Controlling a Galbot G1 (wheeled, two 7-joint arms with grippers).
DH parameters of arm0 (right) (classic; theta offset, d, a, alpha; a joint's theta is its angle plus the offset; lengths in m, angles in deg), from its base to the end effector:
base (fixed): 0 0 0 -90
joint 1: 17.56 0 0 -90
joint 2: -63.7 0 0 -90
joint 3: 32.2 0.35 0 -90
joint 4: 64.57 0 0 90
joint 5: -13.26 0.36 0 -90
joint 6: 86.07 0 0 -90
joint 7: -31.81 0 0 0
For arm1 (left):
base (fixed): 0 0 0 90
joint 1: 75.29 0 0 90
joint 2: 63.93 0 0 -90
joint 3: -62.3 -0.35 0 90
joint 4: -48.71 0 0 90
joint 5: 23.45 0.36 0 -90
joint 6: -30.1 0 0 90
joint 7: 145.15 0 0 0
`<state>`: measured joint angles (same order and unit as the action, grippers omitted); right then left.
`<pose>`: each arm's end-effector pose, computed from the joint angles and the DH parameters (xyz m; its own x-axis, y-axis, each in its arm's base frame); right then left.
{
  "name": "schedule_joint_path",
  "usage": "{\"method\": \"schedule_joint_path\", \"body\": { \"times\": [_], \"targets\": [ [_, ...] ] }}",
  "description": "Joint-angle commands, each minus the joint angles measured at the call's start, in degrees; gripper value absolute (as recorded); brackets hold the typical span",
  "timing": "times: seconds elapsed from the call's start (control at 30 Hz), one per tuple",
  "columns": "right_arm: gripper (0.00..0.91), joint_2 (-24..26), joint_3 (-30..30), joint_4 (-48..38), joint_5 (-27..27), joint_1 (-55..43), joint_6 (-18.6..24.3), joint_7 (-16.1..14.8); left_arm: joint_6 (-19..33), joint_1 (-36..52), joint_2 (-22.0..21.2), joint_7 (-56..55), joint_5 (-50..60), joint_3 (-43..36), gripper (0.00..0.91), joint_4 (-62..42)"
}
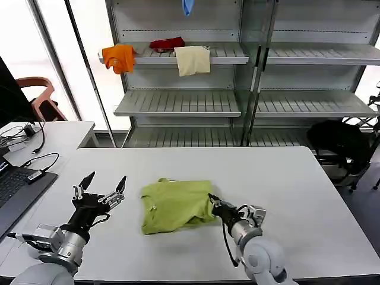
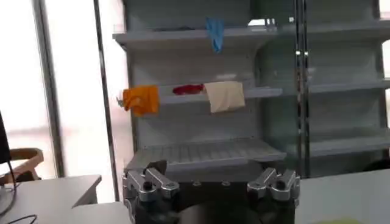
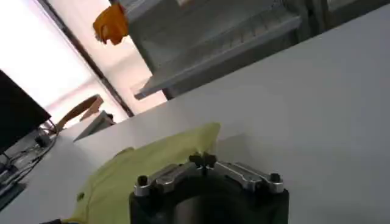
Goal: Fold and organize the clothes.
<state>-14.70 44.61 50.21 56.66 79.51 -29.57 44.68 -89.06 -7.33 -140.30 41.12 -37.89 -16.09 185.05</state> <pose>0.2900 0.0330 -0.2476 -0.8574 -0.3834 0.3432 -0.1974 0.8611 0.4686 0.1974 0.0697 -0.1611 -0.9911 0.1120 0.0720 0.1164 0.9914 0.0594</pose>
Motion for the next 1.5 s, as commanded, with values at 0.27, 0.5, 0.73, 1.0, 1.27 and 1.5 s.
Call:
{"method": "schedule_joint_path", "body": {
  "times": [0.27,0.5,0.73,1.0,1.27,1.5],
  "targets": [
    [0.907,4.46,5.0,4.84,-9.57,3.26,0.23,-3.3,1.05,-1.52,0.7,0.04,-0.17,1.28,0.907,-0.38],
    [0.907,0.22,0.95,9.65,-33.9,4.85,0.32,-12.21,1.18,-1.06,0.32,0.02,-0.03,0.55,0.907,-0.96],
    [0.907,0.86,-5.77,6.49,-40.39,4.39,0.21,-12.88,1.82,-0.95,0.16,0.03,-0.11,0.58,0.907,-1.75],
    [0.907,1.62,-4.97,4.78,-45.43,9.07,0.32,-13.76,3.47,-1.32,0.22,-0.07,-0.14,1.11,0.907,-3.51],
    [0.907,2.49,-3.41,4.98,-44.51,11.73,0.42,-15.0,3.86,-0.44,-0.15,-0.16,-0.08,0.27,0.907,-5.06],
    [0.907,1.65,-3.33,4.27,-41.81,11.55,1.44,-15.43,4.07,-0.84,-0.06,-0.17,-0.12,0.56,0.907,-5.1]
  ]
}}
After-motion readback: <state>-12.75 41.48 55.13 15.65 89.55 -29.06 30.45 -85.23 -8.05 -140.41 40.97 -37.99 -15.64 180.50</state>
